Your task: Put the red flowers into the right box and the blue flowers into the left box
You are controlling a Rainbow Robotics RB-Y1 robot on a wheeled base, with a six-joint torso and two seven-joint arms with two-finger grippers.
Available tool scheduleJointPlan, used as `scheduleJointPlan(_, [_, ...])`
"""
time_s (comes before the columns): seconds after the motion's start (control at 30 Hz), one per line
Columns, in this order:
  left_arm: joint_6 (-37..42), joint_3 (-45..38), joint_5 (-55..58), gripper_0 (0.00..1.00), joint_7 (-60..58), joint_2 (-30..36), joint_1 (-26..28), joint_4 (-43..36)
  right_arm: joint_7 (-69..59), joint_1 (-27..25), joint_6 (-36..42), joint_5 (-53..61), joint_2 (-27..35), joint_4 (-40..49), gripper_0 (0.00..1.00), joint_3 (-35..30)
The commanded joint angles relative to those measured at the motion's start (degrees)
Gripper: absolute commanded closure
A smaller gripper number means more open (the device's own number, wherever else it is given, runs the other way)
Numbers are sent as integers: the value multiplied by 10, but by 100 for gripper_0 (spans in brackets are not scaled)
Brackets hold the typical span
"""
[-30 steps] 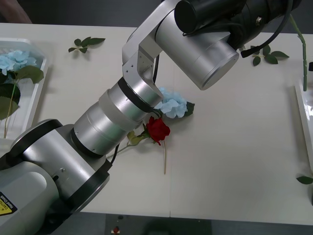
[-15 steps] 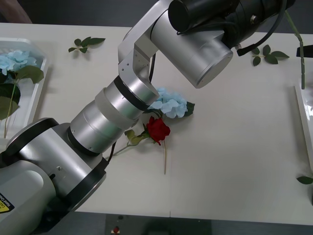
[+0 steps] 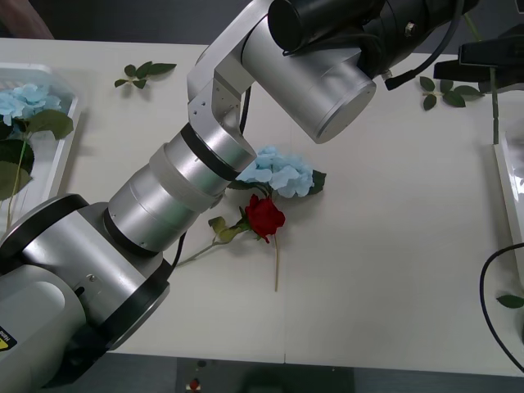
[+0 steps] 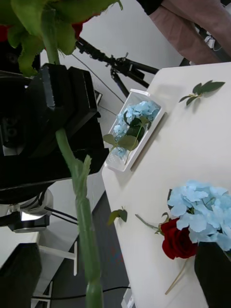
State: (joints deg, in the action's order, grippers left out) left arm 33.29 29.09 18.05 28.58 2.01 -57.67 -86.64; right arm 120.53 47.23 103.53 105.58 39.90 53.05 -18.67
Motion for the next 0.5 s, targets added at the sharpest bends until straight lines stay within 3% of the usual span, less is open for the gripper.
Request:
scheduleJointPlan(0.03, [-6,-4,0,100,-15,0,-17,-10,-19,20,-6,6,-5,18,99,-2])
scheduleJointPlan(0.5, [-6,-4,0,100,-15,0,-17,-10,-25,21,-5,6,-5,18,100,-2])
